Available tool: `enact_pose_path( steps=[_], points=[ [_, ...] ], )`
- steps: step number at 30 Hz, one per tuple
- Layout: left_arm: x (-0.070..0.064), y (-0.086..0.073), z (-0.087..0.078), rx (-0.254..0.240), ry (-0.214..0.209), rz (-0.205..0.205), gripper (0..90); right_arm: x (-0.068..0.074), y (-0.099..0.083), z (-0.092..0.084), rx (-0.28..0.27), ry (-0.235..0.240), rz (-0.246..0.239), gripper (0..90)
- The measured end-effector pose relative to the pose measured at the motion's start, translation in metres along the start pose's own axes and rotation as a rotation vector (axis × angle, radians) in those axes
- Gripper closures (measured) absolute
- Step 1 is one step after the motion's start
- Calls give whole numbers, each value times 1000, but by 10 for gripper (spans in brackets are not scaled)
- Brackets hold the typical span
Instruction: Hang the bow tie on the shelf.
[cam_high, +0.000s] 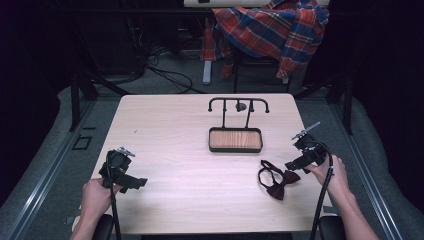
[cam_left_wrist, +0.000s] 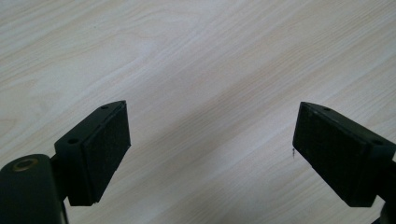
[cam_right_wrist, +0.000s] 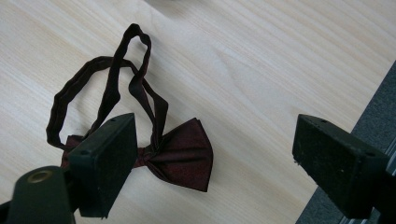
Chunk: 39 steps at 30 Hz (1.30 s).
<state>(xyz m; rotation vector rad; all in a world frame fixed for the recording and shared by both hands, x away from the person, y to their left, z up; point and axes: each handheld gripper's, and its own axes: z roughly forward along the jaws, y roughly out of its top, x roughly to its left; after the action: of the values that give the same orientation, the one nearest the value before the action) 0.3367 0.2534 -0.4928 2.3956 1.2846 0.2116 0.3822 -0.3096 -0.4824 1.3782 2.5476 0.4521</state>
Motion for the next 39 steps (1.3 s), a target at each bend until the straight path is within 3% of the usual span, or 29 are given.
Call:
enact_pose_path(
  steps=[5, 8, 13, 14, 18, 21, 25, 26, 28, 30, 31, 36, 37, 39],
  points=[
    [0, 0, 0, 1, -1, 1, 114, 3, 2, 3, 20, 26, -30, 81],
    [0, -1, 0, -1, -2, -1, 114, 6, 4, 9, 32, 20, -53, 0],
    [-1, 0, 1, 3, 0, 4, 114, 13, 6, 18, 36, -4, -88, 0],
    [-1, 0, 1, 5, -1, 2, 114, 12, 6, 19, 62, -1, -108, 0],
    [0, 0, 0, 1, 1, 0, 114, 15, 7, 26, 57, 12, -129, 7],
    [0, 0, 0, 1, 2, 0, 114, 19, 9, 26, 29, 28, -170, 164],
    [0, 0, 0, 1, 1, 4, 114, 27, 12, 30, 55, -3, -208, 189],
    [0, 0, 0, 1, 1, 2, 114, 28, 11, 32, 54, 17, -202, 194],
    [0, 0, 0, 0, 1, -1, 114, 30, 11, 36, 54, 24, -203, 271],
    [0, 0, 1, 6, -3, 2, 114, 31, 13, 38, 92, 11, -240, 363],
    [0, 0, 1, 8, -2, 3, 114, 31, 13, 39, 118, 8, -260, 385],
    [0, 0, 1, 8, -3, 4, 114, 38, 13, 45, 116, -7, -264, 462],
    [0, 0, 1, 8, -2, 4, 114, 38, 16, 44, 150, -15, -297, 479],
    [0, 0, 1, 7, -3, 4, 114, 40, 14, 47, 141, -25, -290, 518]
  ],
)
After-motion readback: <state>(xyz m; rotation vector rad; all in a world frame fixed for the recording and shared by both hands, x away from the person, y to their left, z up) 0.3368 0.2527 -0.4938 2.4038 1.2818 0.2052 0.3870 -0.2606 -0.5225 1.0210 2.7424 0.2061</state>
